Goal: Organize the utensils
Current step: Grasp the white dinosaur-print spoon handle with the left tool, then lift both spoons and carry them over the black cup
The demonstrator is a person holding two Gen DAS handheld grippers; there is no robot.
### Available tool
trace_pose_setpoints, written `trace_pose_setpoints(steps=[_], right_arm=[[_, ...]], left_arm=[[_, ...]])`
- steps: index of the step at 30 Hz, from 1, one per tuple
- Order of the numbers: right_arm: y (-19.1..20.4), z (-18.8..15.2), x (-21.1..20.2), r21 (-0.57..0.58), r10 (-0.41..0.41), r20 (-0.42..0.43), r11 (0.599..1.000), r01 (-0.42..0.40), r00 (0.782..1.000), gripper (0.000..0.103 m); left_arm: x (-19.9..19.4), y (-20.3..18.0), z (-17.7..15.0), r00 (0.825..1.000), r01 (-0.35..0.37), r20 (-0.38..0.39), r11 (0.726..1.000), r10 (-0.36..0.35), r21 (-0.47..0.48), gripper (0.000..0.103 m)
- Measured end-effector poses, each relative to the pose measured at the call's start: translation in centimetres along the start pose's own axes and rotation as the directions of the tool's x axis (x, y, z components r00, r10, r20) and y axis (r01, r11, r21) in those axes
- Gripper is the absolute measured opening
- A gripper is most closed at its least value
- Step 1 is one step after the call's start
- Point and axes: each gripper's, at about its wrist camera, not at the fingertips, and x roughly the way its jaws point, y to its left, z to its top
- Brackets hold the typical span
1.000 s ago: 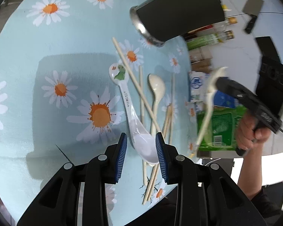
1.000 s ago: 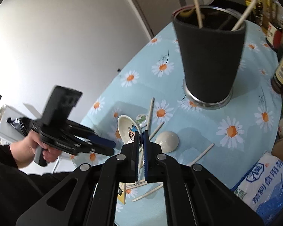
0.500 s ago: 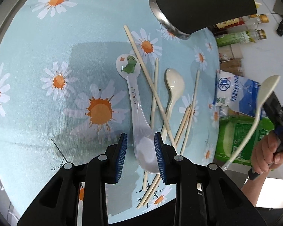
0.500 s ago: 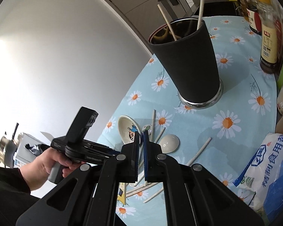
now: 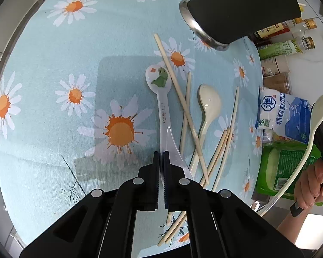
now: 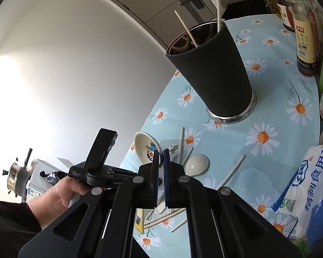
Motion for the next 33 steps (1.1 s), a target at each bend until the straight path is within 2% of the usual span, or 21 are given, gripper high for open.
trace_pose_setpoints(steps=[10,18,26,30,33], right_arm=[[0.3,-0.1,0.7,0.008,-0.018,0.002,1.0,0.018,1.0,0.005],[1.3,0.4,1.2,0.005,-0.074,0.034,0.997,0.073,0.997,0.005],[2.9,1.9,0.6,0.004,-0.133,0.115,0.991,0.134,0.984,0.005],[3.6,2.9,0.1,0.005,-0.158,0.174,0.987,0.16,0.972,0.005],[4.1,3.6,-0.2,0.005,-0.175,0.21,0.984,0.178,0.962,0.005]], left_arm=[[-1.9,0.5,0.1,0.997,0.023,0.073,1.0,-0.024,0.011,0.002],[-5.1,-0.2,0.8,0.98,0.04,0.189,0.994,-0.059,0.102,0.002],[-9.9,-1.9,2.0,0.932,0.064,0.332,0.969,-0.144,0.24,0.002],[-11.9,-3.6,2.6,0.9,0.05,0.393,0.942,-0.187,0.332,0.002],[-13.5,-4.7,3.1,0.869,0.035,0.44,0.915,-0.226,0.402,0.002]])
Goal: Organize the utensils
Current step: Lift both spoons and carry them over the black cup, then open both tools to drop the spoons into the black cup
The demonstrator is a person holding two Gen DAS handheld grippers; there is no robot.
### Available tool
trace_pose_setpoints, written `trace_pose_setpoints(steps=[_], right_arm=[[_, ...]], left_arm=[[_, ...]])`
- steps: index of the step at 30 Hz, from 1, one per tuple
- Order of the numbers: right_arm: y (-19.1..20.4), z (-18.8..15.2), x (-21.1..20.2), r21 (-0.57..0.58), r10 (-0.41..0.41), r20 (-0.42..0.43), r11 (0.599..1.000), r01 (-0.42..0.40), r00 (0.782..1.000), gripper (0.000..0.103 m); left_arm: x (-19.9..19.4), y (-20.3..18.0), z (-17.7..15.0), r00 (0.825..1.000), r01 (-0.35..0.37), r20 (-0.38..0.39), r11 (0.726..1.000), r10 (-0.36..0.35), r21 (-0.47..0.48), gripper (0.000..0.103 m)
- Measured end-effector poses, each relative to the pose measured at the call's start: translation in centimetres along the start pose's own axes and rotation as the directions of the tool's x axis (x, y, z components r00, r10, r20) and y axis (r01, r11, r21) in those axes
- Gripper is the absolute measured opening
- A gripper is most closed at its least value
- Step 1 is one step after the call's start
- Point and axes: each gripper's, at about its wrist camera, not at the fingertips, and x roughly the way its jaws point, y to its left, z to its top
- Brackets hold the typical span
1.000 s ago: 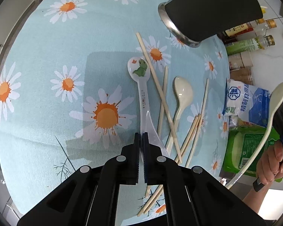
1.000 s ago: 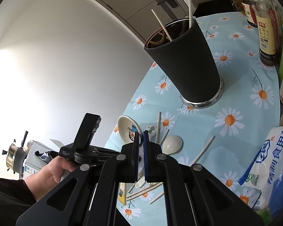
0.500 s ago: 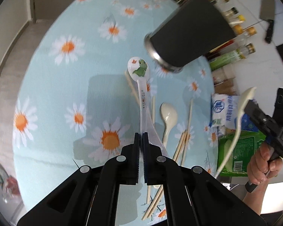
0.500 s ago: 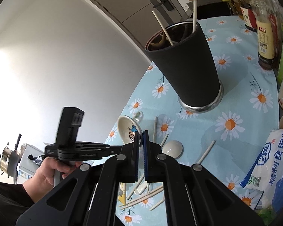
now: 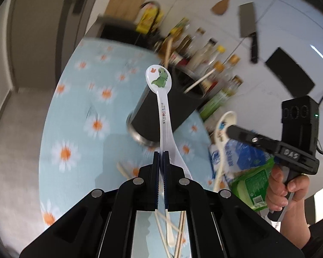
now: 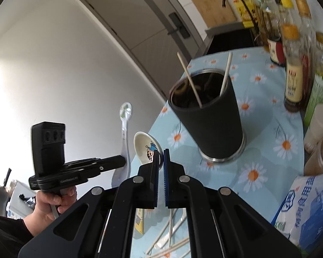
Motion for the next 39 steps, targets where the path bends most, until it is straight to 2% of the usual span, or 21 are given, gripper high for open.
trace_pose_setpoints(steps=[8,17,30,39], right_arm=[[1.5,1.9,-1.5,-0.03,-0.063,0.141,0.997,0.068,0.988,0.005],[1.3,6.0,-4.3,0.005,-0.135,0.32,0.99,0.141,0.938,0.005],[-0.3,11.0,-4.8,0.021,-0.211,0.461,0.974,0.227,0.862,0.005],[-2.0,11.9,-2.6,0.042,-0.281,0.493,0.953,0.3,0.823,0.005]], left_arm=[[-1.1,-2.4,3.7,0.992,0.007,0.127,0.987,-0.027,0.159,0.002],[-0.7,-4.5,7.2,0.966,-0.054,0.258,0.95,-0.029,0.309,0.002],[2.6,-5.6,11.2,0.935,-0.111,0.352,0.916,-0.035,0.386,0.002],[5.6,-5.3,11.0,0.932,-0.138,0.361,0.903,-0.02,0.407,0.002]])
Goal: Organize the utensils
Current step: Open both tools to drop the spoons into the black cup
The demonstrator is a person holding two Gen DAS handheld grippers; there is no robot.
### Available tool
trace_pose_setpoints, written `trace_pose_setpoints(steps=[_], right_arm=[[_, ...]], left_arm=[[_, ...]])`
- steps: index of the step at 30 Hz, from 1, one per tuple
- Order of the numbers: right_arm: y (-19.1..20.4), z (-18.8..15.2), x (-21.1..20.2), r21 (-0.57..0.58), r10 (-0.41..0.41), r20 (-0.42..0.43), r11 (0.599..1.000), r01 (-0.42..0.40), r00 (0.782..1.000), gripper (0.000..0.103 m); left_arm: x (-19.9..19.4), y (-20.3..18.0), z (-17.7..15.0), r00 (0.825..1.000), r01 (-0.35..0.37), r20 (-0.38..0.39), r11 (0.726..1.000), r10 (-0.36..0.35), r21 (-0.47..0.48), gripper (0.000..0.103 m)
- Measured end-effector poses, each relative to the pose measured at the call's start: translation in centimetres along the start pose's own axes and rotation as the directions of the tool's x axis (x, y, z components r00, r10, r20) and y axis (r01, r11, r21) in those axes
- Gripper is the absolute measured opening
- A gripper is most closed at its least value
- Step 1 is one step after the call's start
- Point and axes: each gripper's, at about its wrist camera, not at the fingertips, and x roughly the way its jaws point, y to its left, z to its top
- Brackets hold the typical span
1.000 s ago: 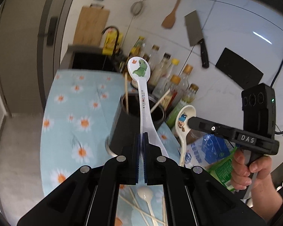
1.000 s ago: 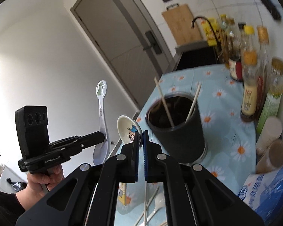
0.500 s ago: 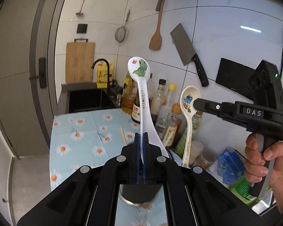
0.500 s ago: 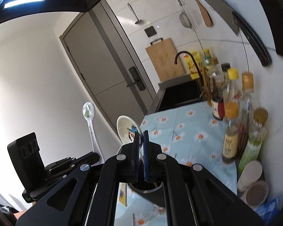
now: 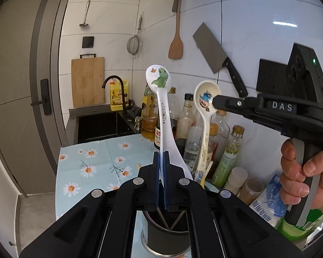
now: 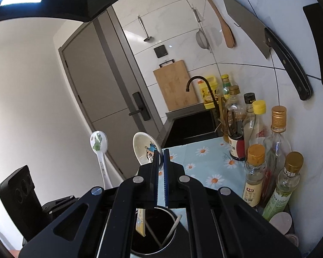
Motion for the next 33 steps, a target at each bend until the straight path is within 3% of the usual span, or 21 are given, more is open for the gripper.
trace_pose_setpoints(steps=[17,24,29,32,33], right_arm=[[0.2,-3.6,2.6,-0.058,-0.063,-0.073,0.997,0.059,0.995,0.005],[0.3,-4.7,3.0,-0.04,-0.059,-0.111,0.998,0.055,0.992,0.017],[0.6,-4.7,2.1,-0.033,-0.051,-0.095,0.998,0.048,0.994,0.017],[0.8,-4.3,1.5,-0.03,-0.048,-0.088,0.999,0.046,0.995,0.017],[0.9,-4.3,1.3,-0.03,-0.047,-0.086,0.999,0.045,0.995,0.017]], left_arm=[[3.2,0.0,-3.8,0.996,-0.03,-0.085,1.0,0.029,-0.002,0.003],[2.7,-0.4,-4.3,0.996,-0.036,-0.086,0.999,0.036,-0.002,0.004],[1.7,-0.3,-4.1,0.996,-0.029,-0.079,0.999,0.027,-0.029,0.004],[0.9,-0.3,-3.9,0.997,-0.03,-0.069,0.999,0.028,-0.036,0.02],[0.6,-0.3,-3.8,0.998,-0.028,-0.063,0.999,0.026,-0.041,0.021]])
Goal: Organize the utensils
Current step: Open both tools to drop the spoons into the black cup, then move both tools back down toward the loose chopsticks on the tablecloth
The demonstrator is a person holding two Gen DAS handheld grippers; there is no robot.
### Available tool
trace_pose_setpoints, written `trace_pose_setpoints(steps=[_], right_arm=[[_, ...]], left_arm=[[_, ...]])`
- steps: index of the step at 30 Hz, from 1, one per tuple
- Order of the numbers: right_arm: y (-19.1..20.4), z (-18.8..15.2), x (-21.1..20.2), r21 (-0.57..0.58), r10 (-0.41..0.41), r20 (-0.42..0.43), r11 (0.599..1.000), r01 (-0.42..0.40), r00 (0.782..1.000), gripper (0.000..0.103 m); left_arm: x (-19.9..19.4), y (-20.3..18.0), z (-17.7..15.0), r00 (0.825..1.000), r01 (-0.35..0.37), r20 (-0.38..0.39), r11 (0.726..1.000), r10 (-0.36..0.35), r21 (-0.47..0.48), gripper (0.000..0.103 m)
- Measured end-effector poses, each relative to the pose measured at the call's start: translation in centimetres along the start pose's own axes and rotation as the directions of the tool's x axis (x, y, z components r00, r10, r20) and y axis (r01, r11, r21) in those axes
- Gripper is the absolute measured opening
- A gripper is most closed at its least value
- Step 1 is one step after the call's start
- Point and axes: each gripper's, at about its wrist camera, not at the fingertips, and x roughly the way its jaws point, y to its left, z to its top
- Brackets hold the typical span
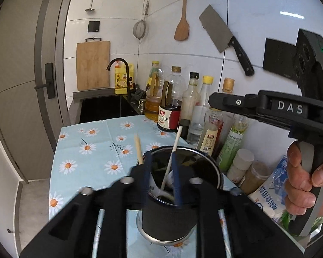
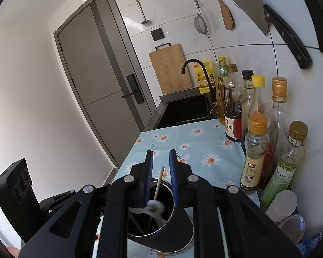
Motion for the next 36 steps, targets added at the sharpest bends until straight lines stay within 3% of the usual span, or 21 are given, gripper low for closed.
trace_pose_setpoints(steps=[11,14,19,23,26,29,36], right_arm=[[1.5,0.3,-3.6,-0.012,0.026,0.032,1.0,-0.026,0.999,0.019],[1.9,0.3,-4.7,-0.016,0.028,0.031,0.999,-0.028,0.999,0.026],[2.6,-0.2,-6.4,-0.025,0.042,0.009,0.999,-0.042,0.999,0.027],[2.8,-0.9,-7.6,-0.024,0.059,-0.027,0.998,-0.059,0.998,0.031],[2.9,-1.8,-8.4,-0.032,0.064,-0.063,0.997,-0.066,0.996,0.032],[3.1,-2.8,-8.6,-0.05,0.063,-0.12,0.996,-0.069,0.991,0.033],[2.8,-6.2,-8.2,-0.05,0.063,-0.286,0.996,-0.08,0.956,0.033]], left_arm=[[-4.0,-0.5,1.2,0.999,0.012,0.036,1.0,-0.012,-0.016,0.021],[-5.1,-0.7,1.4,1.0,0.012,0.027,1.0,-0.012,-0.024,0.021],[-7.2,-0.9,1.2,1.0,0.023,0.007,0.999,-0.023,-0.048,0.021],[-8.3,-0.8,0.5,0.999,0.036,-0.033,0.996,-0.039,-0.077,0.021],[-8.9,-0.5,-0.3,0.996,0.043,-0.074,0.993,-0.051,-0.106,0.029],[-9.4,-0.2,-1.6,0.993,0.045,-0.105,0.989,-0.06,-0.14,0.03],[-9.8,0.8,-5.0,0.975,0.054,-0.194,0.965,-0.106,-0.257,0.03]])
